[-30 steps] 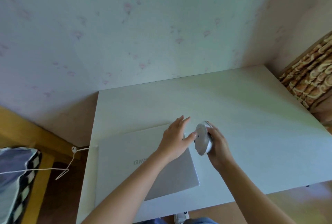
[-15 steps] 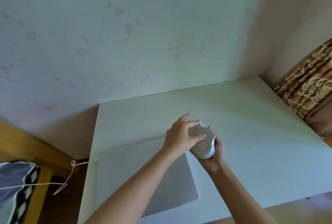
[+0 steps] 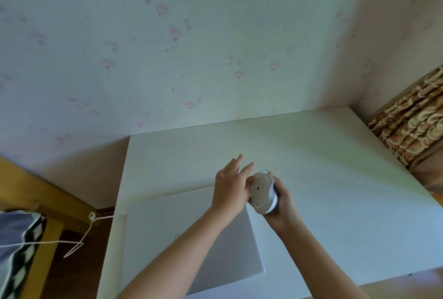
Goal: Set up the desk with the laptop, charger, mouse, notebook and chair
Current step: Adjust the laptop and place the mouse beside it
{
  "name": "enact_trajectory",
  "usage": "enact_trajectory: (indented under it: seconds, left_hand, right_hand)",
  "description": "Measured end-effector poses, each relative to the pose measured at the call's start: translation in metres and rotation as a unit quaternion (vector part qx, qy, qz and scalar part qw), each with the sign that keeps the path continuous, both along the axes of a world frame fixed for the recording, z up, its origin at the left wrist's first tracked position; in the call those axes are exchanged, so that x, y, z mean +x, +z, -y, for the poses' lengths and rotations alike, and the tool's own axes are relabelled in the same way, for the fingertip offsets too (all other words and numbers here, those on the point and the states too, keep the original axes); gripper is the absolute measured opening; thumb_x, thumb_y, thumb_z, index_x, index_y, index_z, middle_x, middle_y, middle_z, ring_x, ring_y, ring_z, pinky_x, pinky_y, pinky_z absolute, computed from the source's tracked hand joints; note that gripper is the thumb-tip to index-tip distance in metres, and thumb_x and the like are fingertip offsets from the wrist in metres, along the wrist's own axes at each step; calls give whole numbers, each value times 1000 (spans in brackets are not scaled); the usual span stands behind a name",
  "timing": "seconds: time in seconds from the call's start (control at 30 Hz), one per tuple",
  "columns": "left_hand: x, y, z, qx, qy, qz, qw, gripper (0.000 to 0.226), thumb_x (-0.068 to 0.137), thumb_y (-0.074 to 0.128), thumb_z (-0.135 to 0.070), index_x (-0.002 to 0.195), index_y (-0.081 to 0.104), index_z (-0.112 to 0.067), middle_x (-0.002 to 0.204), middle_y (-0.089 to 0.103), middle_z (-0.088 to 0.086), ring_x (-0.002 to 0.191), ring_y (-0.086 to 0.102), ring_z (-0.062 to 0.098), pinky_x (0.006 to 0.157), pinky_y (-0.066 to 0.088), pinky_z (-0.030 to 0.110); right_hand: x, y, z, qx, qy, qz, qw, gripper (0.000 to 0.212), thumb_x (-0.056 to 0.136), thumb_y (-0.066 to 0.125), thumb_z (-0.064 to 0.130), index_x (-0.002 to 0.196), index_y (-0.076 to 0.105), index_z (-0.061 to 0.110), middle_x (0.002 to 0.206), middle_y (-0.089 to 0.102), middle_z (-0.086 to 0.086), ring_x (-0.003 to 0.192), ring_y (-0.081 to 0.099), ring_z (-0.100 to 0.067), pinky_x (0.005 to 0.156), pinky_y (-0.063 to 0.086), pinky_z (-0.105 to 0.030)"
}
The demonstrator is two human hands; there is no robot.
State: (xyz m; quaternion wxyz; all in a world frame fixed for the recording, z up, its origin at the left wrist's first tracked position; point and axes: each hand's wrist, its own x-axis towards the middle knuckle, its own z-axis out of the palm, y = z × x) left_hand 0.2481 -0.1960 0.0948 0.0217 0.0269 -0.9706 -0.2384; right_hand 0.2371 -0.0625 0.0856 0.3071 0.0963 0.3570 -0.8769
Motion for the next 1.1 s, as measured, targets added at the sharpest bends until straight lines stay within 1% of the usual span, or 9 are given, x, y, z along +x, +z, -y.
enact_trajectory:
  seconds: [0.07, 0.13, 0.3, 0.43, 0.57, 0.63, 0.83, 1.0, 1.1]
  left_hand:
    - [5, -13, 10, -34, -2, 7, 999, 51, 101, 39, -37, 149, 28, -26, 160, 21, 4, 146, 20, 23, 114, 22, 43]
    - [10, -27, 20, -75, -11, 16, 997, 58, 101, 35, -43, 152, 16, -25, 160, 21, 6, 145, 22, 24, 113, 25, 44]
    - [32, -71, 40, -144, -12, 99, 985, 72, 98, 32, -50, 152, -9, -26, 162, 8, 9, 148, 13, 29, 115, 21, 47]
    - [54, -106, 47, -189, -18, 155, 970, 75, 97, 28, -56, 150, -15, -25, 162, -10, 8, 148, -8, 32, 114, 6, 60]
    - [71, -131, 47, -223, -36, 188, 956, 71, 97, 24, -56, 151, -11, -26, 162, -10, 6, 148, -7, 36, 107, 10, 69]
    - [75, -136, 47, -223, -23, 191, 956, 68, 98, 21, -56, 152, -8, -28, 162, -10, 4, 148, -4, 37, 106, 13, 69]
    - [74, -139, 47, -225, -16, 198, 954, 67, 97, 23, -57, 152, -3, -29, 162, -10, 2, 148, -2, 37, 105, 17, 69]
    - [76, -138, 43, -225, -9, 201, 953, 66, 98, 23, -55, 152, -5, -28, 162, -13, 2, 148, -3, 37, 107, 16, 68]
    - [77, -136, 42, -223, -3, 200, 954, 65, 99, 23, -53, 152, -6, -28, 162, -12, 3, 148, -3, 36, 108, 17, 65]
  right_hand:
    - [-6, -11, -2, 111, -29, -6, 993, 25, 91, 59, 28, 108, 56, 11, 99, 60, -12, 90, 62, -27, 79, 56, -47]
    - [-11, -24, -3, 281, -62, -38, 957, 27, 87, 66, 21, 112, 58, 19, 110, 61, -12, 92, 63, -26, 79, 57, -48]
    - [-11, -58, -9, 601, 1, -225, 767, 44, 69, 71, 14, 110, 61, 24, 123, 48, -2, 93, 57, -21, 80, 49, -34]
    - [-5, -84, -18, 715, 75, -310, 622, 43, 69, 69, 16, 112, 62, 24, 132, 46, -6, 108, 53, -33, 76, 52, -37]
    - [0, -103, -21, 731, 150, -370, 553, 49, 69, 70, 15, 117, 60, 20, 134, 45, -9, 114, 48, -35, 66, 50, -35]
    - [2, -110, -21, 731, 168, -391, 533, 49, 69, 70, 16, 117, 60, 18, 134, 46, -10, 114, 47, -35, 64, 50, -36]
    - [4, -117, -18, 732, 163, -393, 532, 50, 72, 69, 17, 121, 58, 13, 130, 50, -13, 112, 49, -38, 68, 53, -41]
    - [5, -116, -18, 747, 205, -397, 492, 49, 84, 58, 23, 130, 45, 16, 139, 38, -7, 123, 41, -31, 69, 53, -38]
    - [8, -116, -21, 744, 220, -403, 486, 50, 87, 53, 25, 134, 38, 18, 145, 29, -6, 131, 33, -28, 79, 55, -39]
